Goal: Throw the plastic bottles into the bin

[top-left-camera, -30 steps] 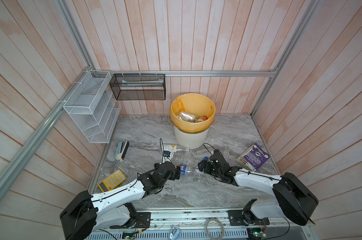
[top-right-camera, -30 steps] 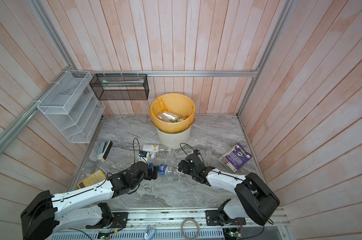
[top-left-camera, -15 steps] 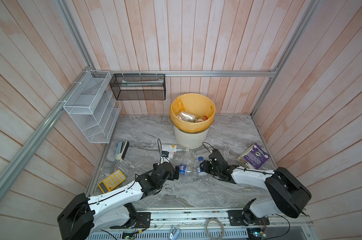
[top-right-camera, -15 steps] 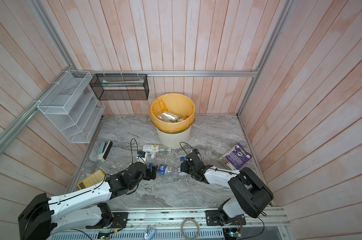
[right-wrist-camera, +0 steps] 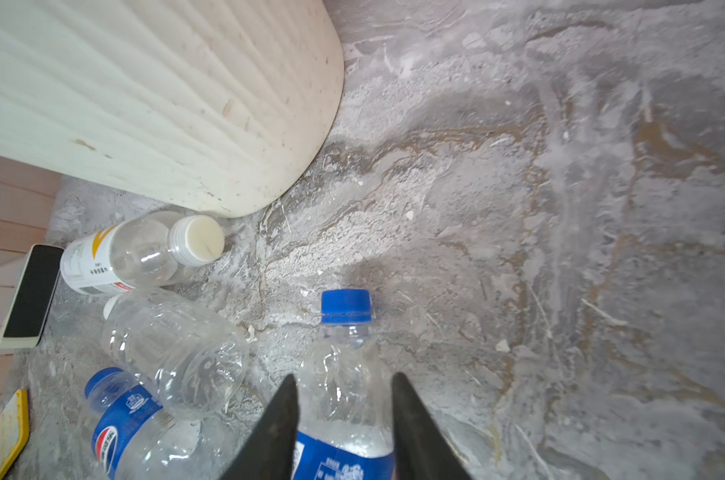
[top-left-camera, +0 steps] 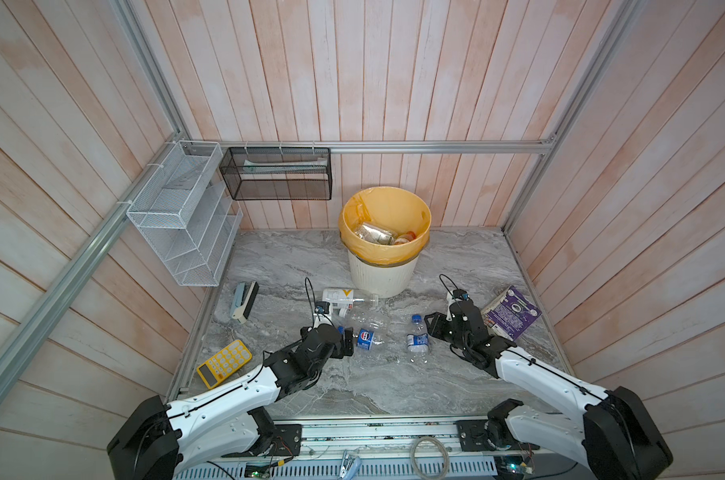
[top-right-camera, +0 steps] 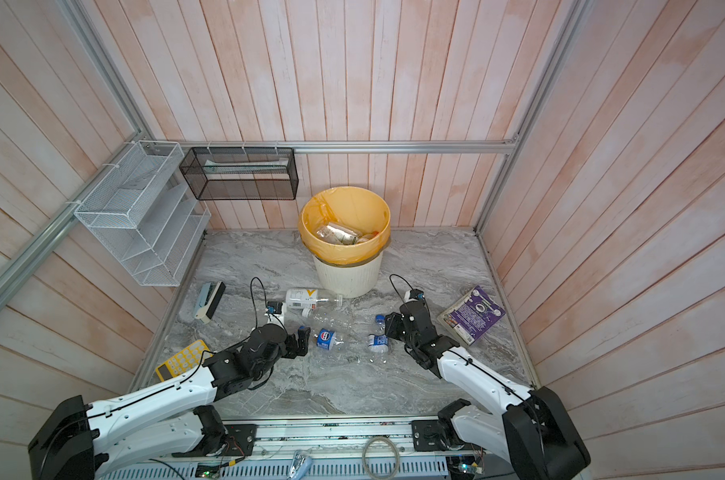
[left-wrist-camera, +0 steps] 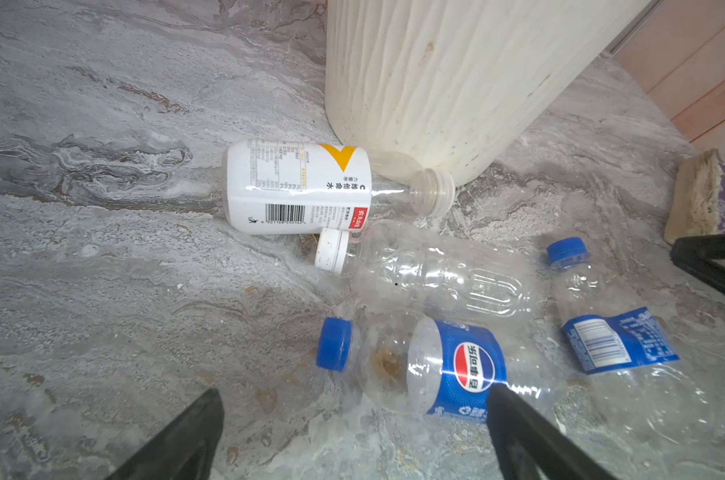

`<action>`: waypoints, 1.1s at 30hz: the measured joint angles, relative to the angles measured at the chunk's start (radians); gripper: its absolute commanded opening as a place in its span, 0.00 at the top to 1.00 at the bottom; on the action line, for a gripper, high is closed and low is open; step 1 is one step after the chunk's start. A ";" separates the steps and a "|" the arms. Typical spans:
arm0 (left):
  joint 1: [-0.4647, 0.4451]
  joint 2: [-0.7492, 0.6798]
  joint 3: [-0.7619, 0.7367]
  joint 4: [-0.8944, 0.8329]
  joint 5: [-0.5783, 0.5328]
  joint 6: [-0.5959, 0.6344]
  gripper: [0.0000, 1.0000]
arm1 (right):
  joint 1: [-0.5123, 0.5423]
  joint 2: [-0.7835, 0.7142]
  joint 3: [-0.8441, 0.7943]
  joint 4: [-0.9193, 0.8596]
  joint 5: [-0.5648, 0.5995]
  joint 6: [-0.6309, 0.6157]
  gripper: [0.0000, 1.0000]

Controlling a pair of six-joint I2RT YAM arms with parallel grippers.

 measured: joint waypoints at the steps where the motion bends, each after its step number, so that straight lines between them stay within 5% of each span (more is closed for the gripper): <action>1: 0.000 -0.001 0.000 0.000 0.000 0.000 0.00 | -0.005 0.003 0.008 -0.019 -0.003 -0.009 0.21; 5: 0.000 -0.002 0.000 0.000 0.001 -0.006 0.00 | 0.024 0.031 0.034 -0.072 -0.020 -0.016 0.09; 13: 0.000 -0.002 0.000 0.001 0.006 -0.011 0.00 | 0.164 0.172 0.068 -0.105 0.003 -0.013 0.07; 17: 0.000 -0.002 0.000 0.001 0.013 -0.014 0.00 | 0.185 0.248 0.077 -0.121 0.045 -0.026 0.17; 24: 0.000 -0.005 -0.004 0.000 0.017 -0.030 0.00 | 0.192 0.270 0.105 -0.148 0.109 -0.055 0.50; 33: 0.001 -0.026 -0.013 0.003 0.016 -0.041 0.00 | 0.188 -0.037 0.074 -0.169 0.196 -0.095 0.52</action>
